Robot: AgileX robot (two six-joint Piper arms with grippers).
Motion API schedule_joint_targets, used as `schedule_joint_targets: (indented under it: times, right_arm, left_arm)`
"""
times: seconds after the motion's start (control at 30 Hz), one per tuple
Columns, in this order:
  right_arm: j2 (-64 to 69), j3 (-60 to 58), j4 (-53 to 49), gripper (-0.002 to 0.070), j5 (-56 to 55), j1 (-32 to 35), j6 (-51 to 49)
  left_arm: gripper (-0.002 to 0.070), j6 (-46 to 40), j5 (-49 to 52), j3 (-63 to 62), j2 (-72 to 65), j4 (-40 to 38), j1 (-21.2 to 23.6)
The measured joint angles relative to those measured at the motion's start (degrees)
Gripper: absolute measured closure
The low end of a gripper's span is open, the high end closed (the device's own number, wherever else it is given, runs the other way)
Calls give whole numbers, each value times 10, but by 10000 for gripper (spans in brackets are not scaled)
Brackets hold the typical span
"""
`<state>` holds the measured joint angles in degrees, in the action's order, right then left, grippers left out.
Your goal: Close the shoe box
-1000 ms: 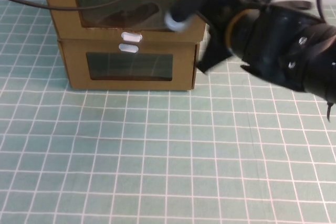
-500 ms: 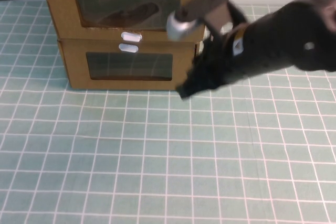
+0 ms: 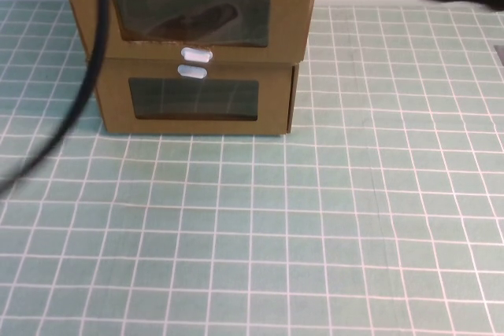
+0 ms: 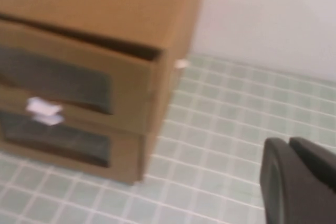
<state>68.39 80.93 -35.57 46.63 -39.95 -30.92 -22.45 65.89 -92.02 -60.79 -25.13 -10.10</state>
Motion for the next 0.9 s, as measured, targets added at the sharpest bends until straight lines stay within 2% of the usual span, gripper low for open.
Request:
schedule_joint_targets:
  times: [0.2,0.43,0.7,0.9]
  right_arm:
    - [-118,-103,-57,690,23,3,-33]
    - [-316,-308,-55,690,26,3,-54]
    - [-561,-502,-1,690,4,3,-67]
    - [-660,-594,1,690,-26,3,-67]
  left_arm:
    - [680,22,-93,183,147,48,0]
    - [680,90,-161,387,330,116,0]
    - [680,107,-223,559,489,117,0]
    - [680,107,-283,633,514,115,0]
